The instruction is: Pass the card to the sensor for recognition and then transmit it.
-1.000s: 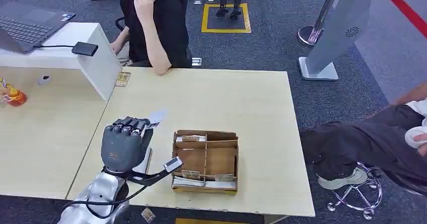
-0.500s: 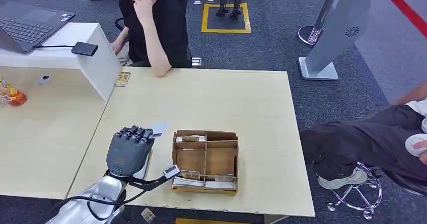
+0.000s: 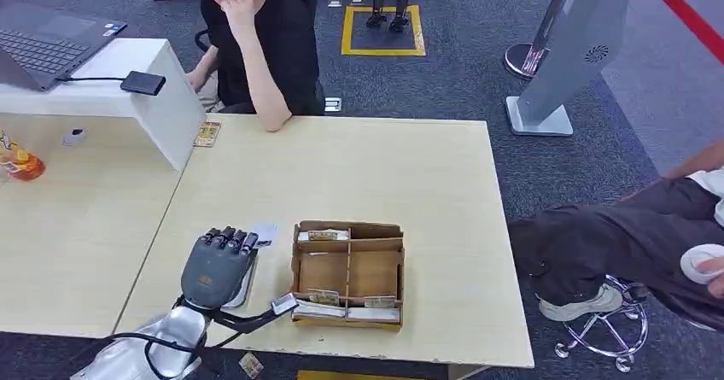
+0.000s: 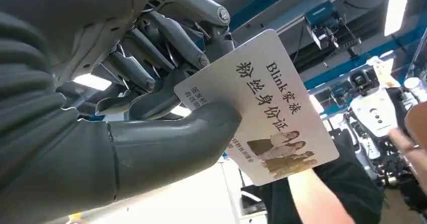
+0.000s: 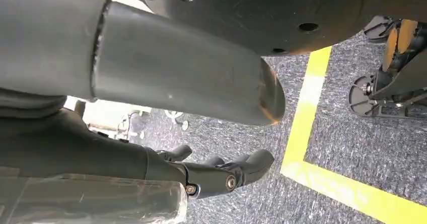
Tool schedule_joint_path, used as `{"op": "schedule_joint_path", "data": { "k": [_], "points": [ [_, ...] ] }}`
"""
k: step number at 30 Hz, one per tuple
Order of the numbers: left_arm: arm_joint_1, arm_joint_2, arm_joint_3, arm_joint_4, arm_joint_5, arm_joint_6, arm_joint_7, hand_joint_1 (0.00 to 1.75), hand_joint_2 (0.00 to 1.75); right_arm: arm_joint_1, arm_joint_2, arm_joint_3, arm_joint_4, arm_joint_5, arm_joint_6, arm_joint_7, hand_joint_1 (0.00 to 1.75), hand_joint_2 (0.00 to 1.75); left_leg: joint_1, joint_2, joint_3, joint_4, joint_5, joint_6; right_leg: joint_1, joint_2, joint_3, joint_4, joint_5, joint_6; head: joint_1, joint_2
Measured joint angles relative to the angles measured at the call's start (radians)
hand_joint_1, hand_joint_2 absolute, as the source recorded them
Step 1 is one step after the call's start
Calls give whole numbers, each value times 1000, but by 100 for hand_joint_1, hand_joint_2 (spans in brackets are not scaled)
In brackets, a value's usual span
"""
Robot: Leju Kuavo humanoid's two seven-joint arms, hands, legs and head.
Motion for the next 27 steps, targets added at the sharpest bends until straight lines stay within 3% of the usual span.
{"op": "schedule_joint_path", "data": {
  "k": [18,27],
  "points": [
    [-11,43,8,33,1,0,-7,175,175,0,0,8,0,5,0,0,0,0,0,0,0,0,0,0,0,0,0,0,0,0,0,0],
    [-16,40,9,94,1,0,-93,175,175,0,-2,14,0,4,1,5,0,0,0,0,0,0,0,0,0,0,0,0,0,0,0,0]
  ]
}}
